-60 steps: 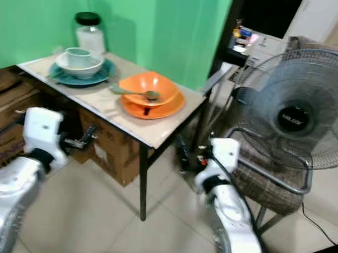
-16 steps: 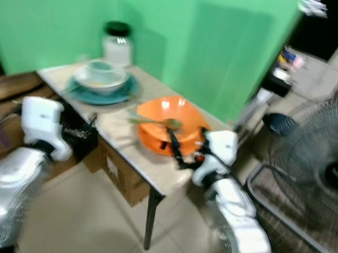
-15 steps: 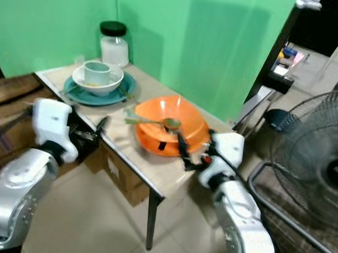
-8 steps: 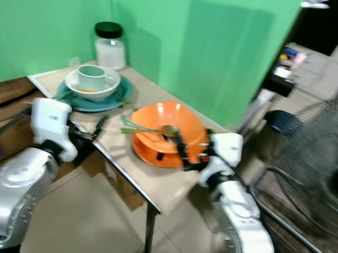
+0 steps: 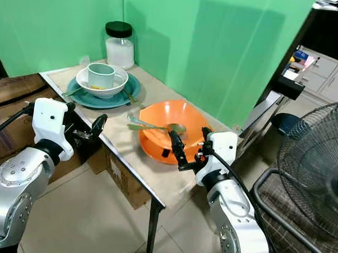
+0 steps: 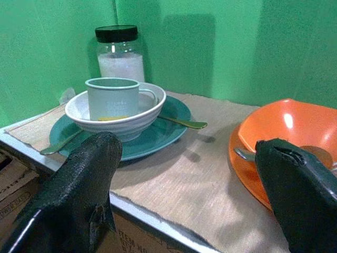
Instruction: Setting the table
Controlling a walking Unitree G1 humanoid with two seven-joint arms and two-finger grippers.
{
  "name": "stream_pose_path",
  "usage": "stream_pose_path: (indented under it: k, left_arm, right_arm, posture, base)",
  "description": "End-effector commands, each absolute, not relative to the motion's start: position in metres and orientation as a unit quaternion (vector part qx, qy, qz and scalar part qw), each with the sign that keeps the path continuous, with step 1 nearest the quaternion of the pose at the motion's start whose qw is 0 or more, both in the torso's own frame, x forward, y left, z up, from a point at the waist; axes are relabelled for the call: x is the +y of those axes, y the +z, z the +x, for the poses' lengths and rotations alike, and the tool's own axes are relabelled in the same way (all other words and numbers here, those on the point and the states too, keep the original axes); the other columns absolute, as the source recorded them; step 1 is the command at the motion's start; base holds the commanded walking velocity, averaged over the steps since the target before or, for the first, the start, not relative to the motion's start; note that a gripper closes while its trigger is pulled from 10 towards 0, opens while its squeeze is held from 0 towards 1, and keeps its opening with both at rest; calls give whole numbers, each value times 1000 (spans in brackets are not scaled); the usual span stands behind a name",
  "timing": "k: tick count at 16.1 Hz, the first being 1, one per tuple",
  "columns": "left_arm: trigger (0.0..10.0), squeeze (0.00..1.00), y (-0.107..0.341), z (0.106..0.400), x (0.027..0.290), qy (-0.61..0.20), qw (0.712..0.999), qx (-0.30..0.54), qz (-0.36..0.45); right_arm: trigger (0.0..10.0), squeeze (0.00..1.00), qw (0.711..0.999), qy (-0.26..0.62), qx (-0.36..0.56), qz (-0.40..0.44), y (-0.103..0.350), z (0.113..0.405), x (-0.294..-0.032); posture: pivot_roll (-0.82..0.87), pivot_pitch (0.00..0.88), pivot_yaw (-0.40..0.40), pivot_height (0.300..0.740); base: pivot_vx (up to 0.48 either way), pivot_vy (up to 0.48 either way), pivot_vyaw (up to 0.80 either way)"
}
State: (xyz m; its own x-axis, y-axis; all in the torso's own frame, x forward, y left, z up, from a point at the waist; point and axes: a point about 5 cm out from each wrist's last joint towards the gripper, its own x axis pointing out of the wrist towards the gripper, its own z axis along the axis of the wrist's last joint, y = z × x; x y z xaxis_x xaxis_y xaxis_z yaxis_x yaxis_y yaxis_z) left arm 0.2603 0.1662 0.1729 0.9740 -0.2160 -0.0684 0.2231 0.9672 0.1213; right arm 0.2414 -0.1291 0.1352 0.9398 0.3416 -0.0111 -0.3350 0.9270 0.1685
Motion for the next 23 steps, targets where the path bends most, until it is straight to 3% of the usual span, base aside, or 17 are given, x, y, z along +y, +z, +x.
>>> stream_pose_path:
  k: [1,15,23]
  left_arm:
    - [10000,1000,175,262,164,-115,991,24,68]
    - [10000,1000,174,262,168,-101,993,20,58]
    - [10000,1000,178,257,176,-88,995,7,46]
  right_arm:
    - [10000,0,982,169,15,80,138,241,-131]
    - [10000,0,981,179,16,71,141,242,-130]
    - [10000,0,981,184,18,63,145,238,-131]
  posture:
    - [60,0,-59,740]
    - [60,0,-66,740]
    - [65,43,-63,740]
  base:
    - [0,0,0]
    - [0,0,0]
    - [0,0,0]
